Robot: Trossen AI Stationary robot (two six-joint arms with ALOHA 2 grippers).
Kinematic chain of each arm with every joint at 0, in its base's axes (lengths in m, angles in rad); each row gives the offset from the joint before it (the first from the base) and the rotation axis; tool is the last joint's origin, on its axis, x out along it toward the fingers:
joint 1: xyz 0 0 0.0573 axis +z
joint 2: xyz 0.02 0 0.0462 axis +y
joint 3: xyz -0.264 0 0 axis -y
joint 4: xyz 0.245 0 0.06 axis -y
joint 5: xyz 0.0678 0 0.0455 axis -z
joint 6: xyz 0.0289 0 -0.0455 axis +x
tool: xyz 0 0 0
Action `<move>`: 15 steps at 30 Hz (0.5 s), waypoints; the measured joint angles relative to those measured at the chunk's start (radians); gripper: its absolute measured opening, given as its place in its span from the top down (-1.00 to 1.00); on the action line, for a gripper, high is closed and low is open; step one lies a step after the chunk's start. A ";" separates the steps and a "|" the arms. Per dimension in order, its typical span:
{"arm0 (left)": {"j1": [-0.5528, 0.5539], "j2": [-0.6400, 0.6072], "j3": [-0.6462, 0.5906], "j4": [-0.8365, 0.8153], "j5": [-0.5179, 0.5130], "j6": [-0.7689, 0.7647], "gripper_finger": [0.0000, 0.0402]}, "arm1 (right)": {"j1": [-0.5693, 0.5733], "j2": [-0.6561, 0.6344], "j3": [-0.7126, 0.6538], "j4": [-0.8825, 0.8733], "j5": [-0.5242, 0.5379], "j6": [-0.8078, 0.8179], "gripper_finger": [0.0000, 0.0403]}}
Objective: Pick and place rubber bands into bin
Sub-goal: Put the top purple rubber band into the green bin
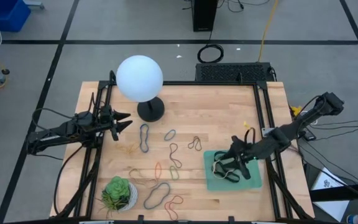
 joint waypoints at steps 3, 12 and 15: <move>0.000 0.000 0.000 0.000 0.000 -0.001 -0.05 | -0.025 -0.039 0.000 0.053 0.000 -0.113 0.23; 0.000 0.000 0.000 0.000 0.001 0.000 -0.05 | -0.091 -0.057 0.000 0.217 -0.001 -0.334 0.25; 0.000 0.000 0.000 0.000 0.001 0.000 -0.05 | -0.092 -0.057 0.000 0.260 -0.002 -0.383 0.23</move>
